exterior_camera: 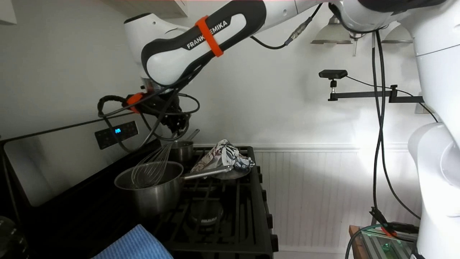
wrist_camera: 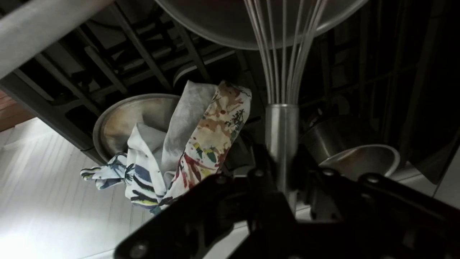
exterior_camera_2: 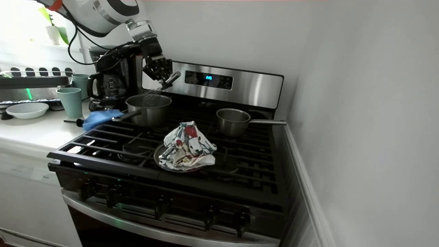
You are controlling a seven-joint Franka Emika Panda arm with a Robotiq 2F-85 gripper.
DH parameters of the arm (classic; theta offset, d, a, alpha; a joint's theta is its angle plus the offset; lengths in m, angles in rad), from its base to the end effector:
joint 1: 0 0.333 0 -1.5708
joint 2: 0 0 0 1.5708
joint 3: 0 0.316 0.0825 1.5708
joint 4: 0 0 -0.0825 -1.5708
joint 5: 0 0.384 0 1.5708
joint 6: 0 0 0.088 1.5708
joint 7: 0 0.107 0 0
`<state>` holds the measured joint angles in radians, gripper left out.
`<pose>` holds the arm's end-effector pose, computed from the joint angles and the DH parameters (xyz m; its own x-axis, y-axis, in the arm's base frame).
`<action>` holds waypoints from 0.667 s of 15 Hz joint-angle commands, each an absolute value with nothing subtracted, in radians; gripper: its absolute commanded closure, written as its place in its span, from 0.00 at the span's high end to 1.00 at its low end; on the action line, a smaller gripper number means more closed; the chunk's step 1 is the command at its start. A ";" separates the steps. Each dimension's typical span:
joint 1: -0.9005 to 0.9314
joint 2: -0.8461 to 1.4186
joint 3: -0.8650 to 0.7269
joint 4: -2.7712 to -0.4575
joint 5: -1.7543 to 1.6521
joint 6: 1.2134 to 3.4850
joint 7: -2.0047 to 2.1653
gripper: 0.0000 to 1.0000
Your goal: Pour the water out of the blue cup into the larger pot then whisk it
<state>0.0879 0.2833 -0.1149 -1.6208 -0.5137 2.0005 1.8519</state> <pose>0.6569 -0.0399 0.4771 -0.1373 -0.8763 0.4617 -0.9826 0.0614 -0.1756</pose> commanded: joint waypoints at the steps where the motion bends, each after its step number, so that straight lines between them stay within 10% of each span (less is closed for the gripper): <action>1: 0.070 0.134 -0.106 -1.760 -0.490 2.056 1.870 0.06; 10: 0.008 -0.043 -0.081 -1.944 -0.324 2.244 1.678 0.06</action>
